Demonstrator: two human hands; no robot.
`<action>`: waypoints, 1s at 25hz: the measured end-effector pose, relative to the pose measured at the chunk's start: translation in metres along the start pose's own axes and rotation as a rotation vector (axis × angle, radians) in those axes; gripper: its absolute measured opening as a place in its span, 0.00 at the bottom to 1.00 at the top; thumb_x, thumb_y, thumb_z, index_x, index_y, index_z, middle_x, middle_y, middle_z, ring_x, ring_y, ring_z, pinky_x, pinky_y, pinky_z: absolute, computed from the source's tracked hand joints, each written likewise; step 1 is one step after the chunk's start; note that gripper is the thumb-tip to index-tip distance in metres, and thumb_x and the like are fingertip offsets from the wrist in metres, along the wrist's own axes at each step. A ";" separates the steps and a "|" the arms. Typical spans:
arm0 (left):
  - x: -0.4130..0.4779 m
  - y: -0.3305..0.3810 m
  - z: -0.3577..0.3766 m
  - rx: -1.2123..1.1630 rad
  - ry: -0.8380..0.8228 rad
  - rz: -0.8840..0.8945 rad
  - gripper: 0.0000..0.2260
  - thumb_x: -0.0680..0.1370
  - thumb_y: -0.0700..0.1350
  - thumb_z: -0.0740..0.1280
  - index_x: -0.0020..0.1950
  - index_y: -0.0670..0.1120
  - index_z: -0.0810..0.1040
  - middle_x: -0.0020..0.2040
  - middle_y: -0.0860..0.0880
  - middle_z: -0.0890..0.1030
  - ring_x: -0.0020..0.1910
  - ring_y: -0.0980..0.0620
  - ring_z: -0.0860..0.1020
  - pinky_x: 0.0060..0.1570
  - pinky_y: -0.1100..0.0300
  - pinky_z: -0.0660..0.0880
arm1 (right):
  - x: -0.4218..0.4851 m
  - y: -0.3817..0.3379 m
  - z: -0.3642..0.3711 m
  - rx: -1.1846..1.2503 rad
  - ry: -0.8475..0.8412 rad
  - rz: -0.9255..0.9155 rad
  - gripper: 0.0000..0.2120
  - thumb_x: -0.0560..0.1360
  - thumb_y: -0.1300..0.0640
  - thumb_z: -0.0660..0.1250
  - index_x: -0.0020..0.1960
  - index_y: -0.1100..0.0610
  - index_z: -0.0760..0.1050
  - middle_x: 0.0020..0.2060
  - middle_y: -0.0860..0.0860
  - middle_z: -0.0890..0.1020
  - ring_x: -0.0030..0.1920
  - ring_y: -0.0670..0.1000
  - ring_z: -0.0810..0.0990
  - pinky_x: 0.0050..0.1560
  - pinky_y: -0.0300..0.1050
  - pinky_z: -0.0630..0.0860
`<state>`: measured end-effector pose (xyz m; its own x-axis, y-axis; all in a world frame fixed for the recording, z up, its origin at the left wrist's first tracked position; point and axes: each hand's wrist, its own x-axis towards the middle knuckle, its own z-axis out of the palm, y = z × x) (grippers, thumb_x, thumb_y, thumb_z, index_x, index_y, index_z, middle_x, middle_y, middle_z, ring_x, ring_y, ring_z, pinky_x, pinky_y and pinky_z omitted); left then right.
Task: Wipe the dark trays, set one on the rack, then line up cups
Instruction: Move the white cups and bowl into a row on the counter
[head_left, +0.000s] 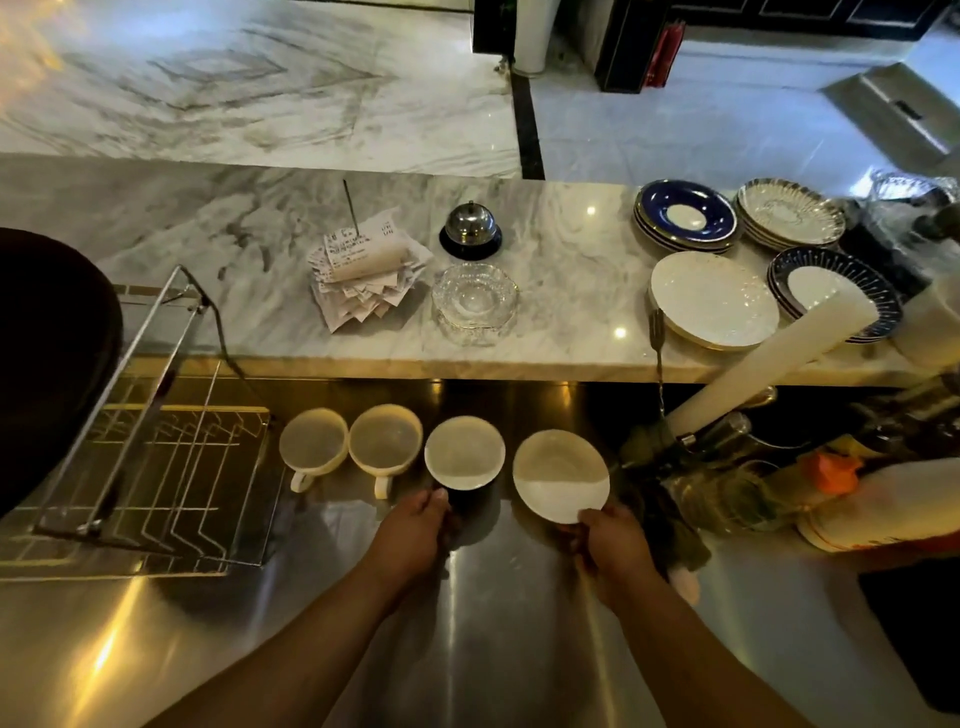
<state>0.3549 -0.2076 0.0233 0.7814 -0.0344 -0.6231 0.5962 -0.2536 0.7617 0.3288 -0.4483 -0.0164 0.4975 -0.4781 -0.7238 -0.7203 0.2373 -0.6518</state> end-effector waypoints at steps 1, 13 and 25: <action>0.005 0.000 0.001 -0.014 -0.002 -0.001 0.13 0.86 0.50 0.56 0.52 0.47 0.78 0.47 0.40 0.83 0.42 0.43 0.80 0.45 0.46 0.77 | 0.005 -0.001 0.005 0.000 0.000 -0.001 0.13 0.79 0.62 0.64 0.60 0.49 0.72 0.41 0.61 0.83 0.33 0.54 0.79 0.30 0.46 0.75; 0.039 -0.012 0.009 -0.095 0.032 0.016 0.10 0.86 0.50 0.58 0.54 0.49 0.77 0.52 0.34 0.82 0.39 0.44 0.78 0.38 0.49 0.79 | 0.024 -0.015 0.040 0.033 -0.014 0.038 0.14 0.80 0.63 0.61 0.64 0.53 0.74 0.47 0.61 0.85 0.36 0.54 0.79 0.39 0.48 0.76; 0.042 -0.023 0.011 -0.067 0.038 0.036 0.09 0.86 0.49 0.58 0.52 0.51 0.77 0.48 0.39 0.83 0.35 0.48 0.77 0.33 0.55 0.79 | 0.023 -0.013 0.051 -0.052 -0.017 0.010 0.11 0.80 0.62 0.63 0.60 0.51 0.71 0.37 0.52 0.82 0.32 0.51 0.77 0.32 0.46 0.79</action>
<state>0.3722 -0.2139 -0.0220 0.8083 -0.0055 -0.5887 0.5774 -0.1875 0.7946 0.3741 -0.4194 -0.0367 0.4979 -0.4618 -0.7341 -0.7491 0.1975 -0.6323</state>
